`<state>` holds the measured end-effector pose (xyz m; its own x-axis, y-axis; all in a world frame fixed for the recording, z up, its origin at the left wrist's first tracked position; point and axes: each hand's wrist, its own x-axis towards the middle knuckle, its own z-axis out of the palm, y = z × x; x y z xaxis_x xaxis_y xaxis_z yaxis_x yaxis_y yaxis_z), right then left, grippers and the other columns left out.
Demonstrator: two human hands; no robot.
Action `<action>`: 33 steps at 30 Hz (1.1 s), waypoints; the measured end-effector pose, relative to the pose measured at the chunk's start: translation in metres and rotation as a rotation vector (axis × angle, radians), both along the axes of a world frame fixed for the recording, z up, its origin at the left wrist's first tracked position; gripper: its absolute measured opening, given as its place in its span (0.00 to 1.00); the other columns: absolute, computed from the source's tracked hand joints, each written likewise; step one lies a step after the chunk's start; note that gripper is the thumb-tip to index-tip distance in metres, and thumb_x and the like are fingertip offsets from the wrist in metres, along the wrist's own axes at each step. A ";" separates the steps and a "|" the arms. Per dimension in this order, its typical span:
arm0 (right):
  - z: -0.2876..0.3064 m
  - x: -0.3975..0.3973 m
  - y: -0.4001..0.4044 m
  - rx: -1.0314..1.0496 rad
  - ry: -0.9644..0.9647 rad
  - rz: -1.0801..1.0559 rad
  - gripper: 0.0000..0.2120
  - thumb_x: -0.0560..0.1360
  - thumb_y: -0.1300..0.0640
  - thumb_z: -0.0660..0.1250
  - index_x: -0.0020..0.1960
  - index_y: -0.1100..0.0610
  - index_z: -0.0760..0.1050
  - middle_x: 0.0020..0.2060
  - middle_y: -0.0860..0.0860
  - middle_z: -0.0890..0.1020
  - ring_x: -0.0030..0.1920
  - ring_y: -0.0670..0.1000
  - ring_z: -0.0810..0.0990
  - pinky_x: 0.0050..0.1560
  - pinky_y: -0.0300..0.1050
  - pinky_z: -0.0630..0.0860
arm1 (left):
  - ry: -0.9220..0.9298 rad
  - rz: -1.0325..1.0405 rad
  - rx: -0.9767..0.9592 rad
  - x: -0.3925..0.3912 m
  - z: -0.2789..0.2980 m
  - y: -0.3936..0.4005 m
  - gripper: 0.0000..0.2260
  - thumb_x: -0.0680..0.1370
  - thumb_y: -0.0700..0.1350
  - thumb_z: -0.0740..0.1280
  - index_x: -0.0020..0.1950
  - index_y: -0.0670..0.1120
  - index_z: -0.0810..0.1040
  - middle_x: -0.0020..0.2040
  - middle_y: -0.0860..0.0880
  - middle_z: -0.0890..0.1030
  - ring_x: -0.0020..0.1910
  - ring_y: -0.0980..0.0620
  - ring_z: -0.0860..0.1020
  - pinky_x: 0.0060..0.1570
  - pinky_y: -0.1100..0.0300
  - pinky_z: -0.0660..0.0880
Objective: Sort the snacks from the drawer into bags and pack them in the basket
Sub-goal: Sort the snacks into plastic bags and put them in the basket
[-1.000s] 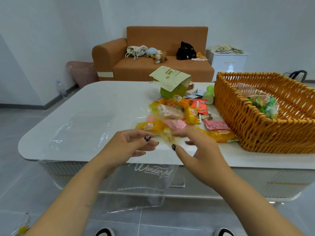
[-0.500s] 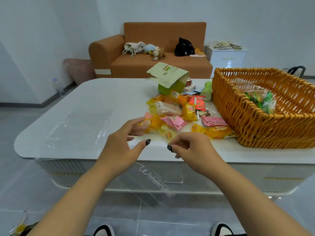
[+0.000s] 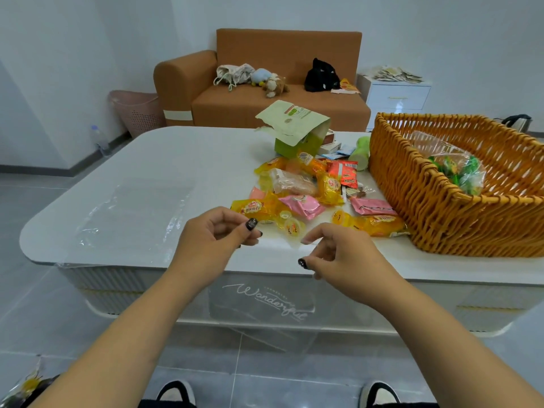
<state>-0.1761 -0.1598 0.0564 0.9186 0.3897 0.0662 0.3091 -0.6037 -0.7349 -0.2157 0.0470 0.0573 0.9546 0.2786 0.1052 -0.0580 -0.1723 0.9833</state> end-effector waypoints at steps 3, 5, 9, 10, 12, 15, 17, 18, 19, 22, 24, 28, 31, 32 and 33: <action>0.006 0.000 -0.004 0.148 0.053 -0.086 0.03 0.74 0.58 0.72 0.41 0.55 0.80 0.32 0.50 0.84 0.33 0.47 0.84 0.40 0.50 0.81 | 0.027 0.026 -0.134 0.001 0.002 0.001 0.02 0.77 0.35 0.68 0.46 0.40 0.78 0.39 0.45 0.86 0.36 0.51 0.85 0.36 0.67 0.78; 0.011 0.000 -0.007 0.292 0.152 -0.133 0.05 0.75 0.60 0.69 0.41 0.60 0.80 0.33 0.52 0.85 0.34 0.49 0.85 0.38 0.44 0.79 | 0.050 0.030 -0.158 0.000 0.002 0.001 0.01 0.78 0.36 0.67 0.47 0.41 0.79 0.40 0.46 0.86 0.38 0.50 0.85 0.39 0.64 0.80; 0.014 0.000 -0.011 0.527 0.380 -0.214 0.07 0.77 0.61 0.67 0.46 0.65 0.80 0.38 0.56 0.86 0.38 0.52 0.85 0.39 0.43 0.79 | 0.059 0.028 -0.131 -0.002 -0.001 0.000 0.04 0.75 0.35 0.70 0.48 0.43 0.80 0.41 0.47 0.86 0.40 0.50 0.86 0.45 0.59 0.80; 0.013 -0.001 -0.012 0.554 0.420 -0.224 0.06 0.77 0.61 0.67 0.47 0.64 0.80 0.39 0.56 0.86 0.39 0.53 0.85 0.39 0.43 0.80 | 0.052 0.017 -0.117 -0.002 -0.002 -0.001 0.06 0.74 0.35 0.72 0.49 0.43 0.80 0.41 0.47 0.86 0.41 0.49 0.86 0.45 0.59 0.79; 0.012 -0.002 -0.013 0.606 0.471 -0.237 0.04 0.77 0.62 0.67 0.47 0.61 0.80 0.39 0.57 0.86 0.39 0.52 0.85 0.38 0.43 0.79 | 0.044 -0.011 -0.103 -0.002 -0.003 -0.003 0.12 0.73 0.33 0.73 0.53 0.45 0.80 0.41 0.47 0.86 0.42 0.50 0.86 0.43 0.63 0.78; 0.013 -0.004 -0.016 0.667 0.471 -0.271 0.02 0.75 0.61 0.69 0.46 0.59 0.80 0.38 0.55 0.85 0.38 0.51 0.85 0.35 0.41 0.78 | 0.017 0.003 -0.045 -0.001 -0.010 -0.006 0.18 0.72 0.34 0.74 0.57 0.51 0.78 0.43 0.49 0.86 0.45 0.54 0.85 0.47 0.64 0.76; 0.012 -0.006 -0.016 0.700 0.407 -0.323 0.02 0.74 0.61 0.70 0.46 0.59 0.81 0.37 0.54 0.85 0.37 0.51 0.85 0.33 0.40 0.78 | -0.072 0.124 0.213 -0.001 -0.016 -0.006 0.23 0.71 0.38 0.76 0.60 0.55 0.75 0.53 0.54 0.83 0.51 0.60 0.80 0.53 0.62 0.75; 0.011 -0.008 -0.015 0.704 0.351 -0.348 0.01 0.74 0.61 0.71 0.45 0.59 0.81 0.37 0.54 0.85 0.37 0.51 0.85 0.32 0.40 0.78 | -0.153 0.160 0.423 -0.002 -0.016 -0.007 0.27 0.70 0.40 0.77 0.64 0.57 0.72 0.59 0.55 0.78 0.56 0.61 0.77 0.57 0.62 0.73; 0.011 -0.011 -0.014 0.692 0.288 -0.361 0.01 0.74 0.62 0.71 0.44 0.58 0.82 0.36 0.53 0.85 0.36 0.50 0.84 0.31 0.40 0.78 | -0.260 0.142 0.619 -0.003 -0.016 -0.007 0.30 0.70 0.41 0.77 0.68 0.57 0.69 0.64 0.55 0.73 0.60 0.58 0.74 0.60 0.61 0.72; 0.008 -0.021 -0.006 0.580 0.209 -0.253 0.04 0.72 0.62 0.72 0.39 0.55 0.83 0.30 0.51 0.82 0.31 0.47 0.80 0.28 0.38 0.74 | -0.422 -0.134 0.757 -0.010 -0.015 -0.014 0.31 0.73 0.39 0.74 0.71 0.57 0.67 0.66 0.61 0.69 0.48 0.56 0.77 0.49 0.67 0.75; 0.009 -0.026 -0.002 0.535 0.252 -0.136 0.03 0.71 0.61 0.73 0.39 0.56 0.83 0.25 0.50 0.79 0.27 0.46 0.76 0.27 0.38 0.70 | -0.349 -0.260 0.672 -0.014 -0.012 -0.020 0.32 0.76 0.37 0.68 0.71 0.65 0.64 0.62 0.69 0.68 0.39 0.52 0.74 0.37 0.71 0.72; 0.011 -0.025 -0.002 0.581 0.332 -0.070 0.03 0.72 0.64 0.71 0.39 0.60 0.82 0.23 0.51 0.76 0.24 0.46 0.72 0.26 0.39 0.67 | -0.225 -0.299 0.507 -0.012 -0.014 -0.022 0.27 0.76 0.31 0.63 0.62 0.62 0.74 0.51 0.61 0.77 0.33 0.48 0.72 0.34 0.67 0.71; 0.012 -0.027 0.000 0.613 0.362 -0.023 0.07 0.73 0.61 0.70 0.38 0.59 0.84 0.28 0.55 0.80 0.24 0.48 0.71 0.26 0.40 0.67 | -0.224 -0.250 0.427 -0.010 -0.015 -0.024 0.20 0.73 0.30 0.64 0.45 0.58 0.79 0.42 0.57 0.79 0.32 0.47 0.75 0.34 0.59 0.74; 0.012 -0.027 0.001 0.658 0.406 0.007 0.09 0.75 0.59 0.67 0.39 0.59 0.84 0.33 0.56 0.83 0.26 0.50 0.72 0.27 0.41 0.68 | -0.203 -0.219 0.409 -0.010 -0.016 -0.025 0.17 0.71 0.32 0.65 0.42 0.56 0.78 0.38 0.54 0.79 0.31 0.47 0.76 0.35 0.55 0.74; 0.011 -0.027 0.002 0.713 0.468 0.043 0.13 0.77 0.56 0.64 0.40 0.60 0.84 0.39 0.56 0.84 0.28 0.51 0.74 0.28 0.42 0.69 | -0.174 -0.191 0.386 -0.009 -0.017 -0.025 0.14 0.70 0.34 0.65 0.40 0.55 0.77 0.35 0.51 0.79 0.31 0.45 0.77 0.34 0.53 0.74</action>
